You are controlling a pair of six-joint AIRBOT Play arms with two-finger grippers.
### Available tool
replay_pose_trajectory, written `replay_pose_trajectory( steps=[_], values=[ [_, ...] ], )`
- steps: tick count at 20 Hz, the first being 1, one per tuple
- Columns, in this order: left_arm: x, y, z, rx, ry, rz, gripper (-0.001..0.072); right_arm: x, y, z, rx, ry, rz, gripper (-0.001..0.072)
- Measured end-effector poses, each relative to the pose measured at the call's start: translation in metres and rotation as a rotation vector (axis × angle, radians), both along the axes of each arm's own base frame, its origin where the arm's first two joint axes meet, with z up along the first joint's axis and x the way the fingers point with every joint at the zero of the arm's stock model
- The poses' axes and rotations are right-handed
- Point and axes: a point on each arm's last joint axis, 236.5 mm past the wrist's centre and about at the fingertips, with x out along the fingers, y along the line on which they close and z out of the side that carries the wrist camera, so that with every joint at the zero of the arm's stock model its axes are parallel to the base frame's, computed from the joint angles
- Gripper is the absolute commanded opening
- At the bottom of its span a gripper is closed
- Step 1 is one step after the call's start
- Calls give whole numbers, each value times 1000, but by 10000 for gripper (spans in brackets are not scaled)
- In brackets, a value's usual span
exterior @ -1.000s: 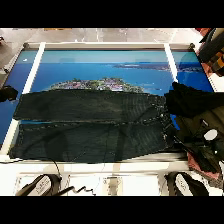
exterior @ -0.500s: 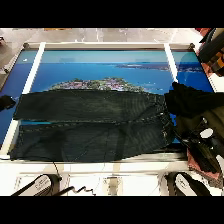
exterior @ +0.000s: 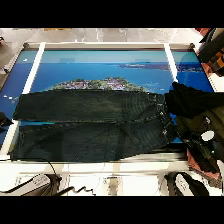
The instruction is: Fold the clothes and pants, and hang the long-sleeved shirts on hangers.
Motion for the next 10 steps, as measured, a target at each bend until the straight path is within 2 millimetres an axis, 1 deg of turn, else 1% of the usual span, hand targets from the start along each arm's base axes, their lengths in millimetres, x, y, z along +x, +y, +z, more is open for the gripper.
replay_pose_trajectory(
  steps=[3, 6, 10],
  values=[
    [-37, 2, -21, -88, 62, 100, 497, 3, -2, 4, -10, -20, -4, 32],
    [-71, 0, -43, -164, 105, 184, 496, 5, -3, 6, -16, -32, -6, 32],
    [-113, -6, -62, -226, 123, 278, 496, 6, -4, 7, -20, -38, -8, 32]
  ],
)
